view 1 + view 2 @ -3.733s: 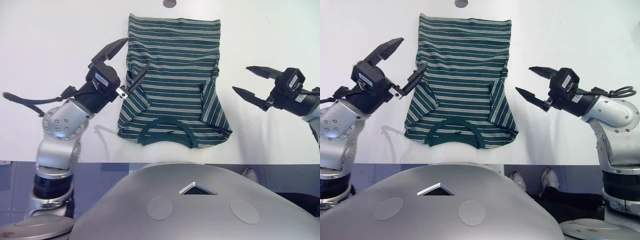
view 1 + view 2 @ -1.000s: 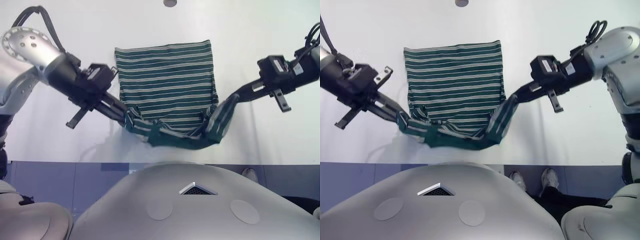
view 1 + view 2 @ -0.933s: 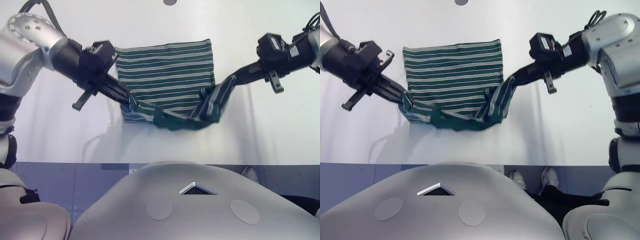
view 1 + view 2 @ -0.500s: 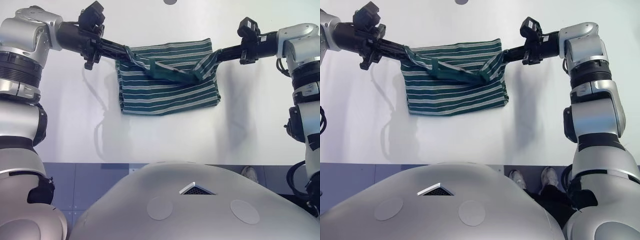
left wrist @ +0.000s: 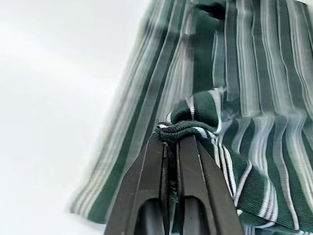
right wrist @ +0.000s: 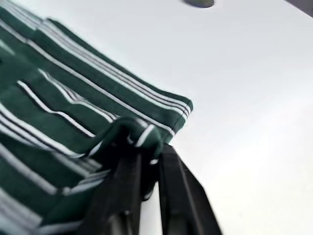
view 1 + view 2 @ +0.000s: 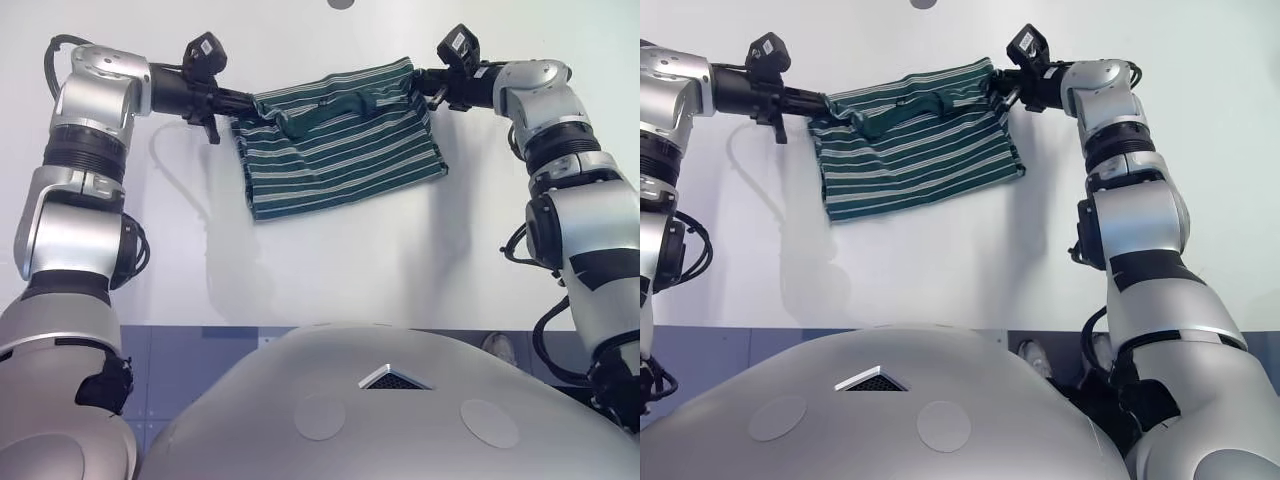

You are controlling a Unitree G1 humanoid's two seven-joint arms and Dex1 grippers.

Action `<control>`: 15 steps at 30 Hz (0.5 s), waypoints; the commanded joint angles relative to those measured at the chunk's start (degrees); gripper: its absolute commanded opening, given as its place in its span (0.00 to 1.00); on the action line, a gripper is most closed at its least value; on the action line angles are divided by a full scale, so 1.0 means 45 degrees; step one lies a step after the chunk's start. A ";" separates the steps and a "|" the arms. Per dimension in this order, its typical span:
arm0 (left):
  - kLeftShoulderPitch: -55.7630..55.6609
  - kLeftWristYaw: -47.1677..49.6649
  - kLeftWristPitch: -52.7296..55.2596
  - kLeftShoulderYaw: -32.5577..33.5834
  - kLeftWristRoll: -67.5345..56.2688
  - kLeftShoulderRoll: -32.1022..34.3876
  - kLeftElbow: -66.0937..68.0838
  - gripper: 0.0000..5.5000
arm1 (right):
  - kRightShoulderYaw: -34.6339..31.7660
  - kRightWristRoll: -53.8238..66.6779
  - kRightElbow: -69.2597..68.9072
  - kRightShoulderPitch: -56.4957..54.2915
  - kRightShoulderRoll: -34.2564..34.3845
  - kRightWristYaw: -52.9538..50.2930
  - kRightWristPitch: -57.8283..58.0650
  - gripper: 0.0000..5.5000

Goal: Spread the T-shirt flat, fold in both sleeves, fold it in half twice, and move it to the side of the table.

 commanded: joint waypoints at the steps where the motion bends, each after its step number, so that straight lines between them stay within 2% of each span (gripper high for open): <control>1: 0.0257 0.2538 0.0871 0.1641 -0.0020 -0.0186 0.0071 0.15 | -0.1286 0.0632 0.0256 -0.0123 0.0604 -0.2091 0.1159 0.23; 3: 0.0769 0.3436 0.1355 0.2268 -0.0091 -0.0239 -0.0506 0.20 | -0.1828 0.0879 0.0209 0.0046 0.0821 -0.2968 0.1424 0.29; 7: 0.2977 0.5026 0.2654 0.3361 -0.0185 -0.0114 -0.3365 0.35 | -0.3182 0.1748 -0.0583 0.0867 0.0917 -0.4098 0.1456 0.46; 11: 0.4693 0.7952 0.3181 0.5175 -0.0293 -0.0765 -0.6262 0.49 | -0.4300 0.2399 -0.2147 0.1920 0.1024 -0.5666 0.0971 0.48; 13: 0.5508 0.9226 0.2633 0.5945 -0.0630 -0.1745 -0.8913 0.50 | -0.4677 0.2579 -0.4665 0.2902 0.1446 -0.6349 -0.0491 0.48; 15: 0.6371 1.0200 0.1386 0.6300 -0.0884 -0.2937 -1.1542 0.50 | -0.3963 0.1955 -0.8344 0.4392 0.1832 -0.6636 -0.1634 0.48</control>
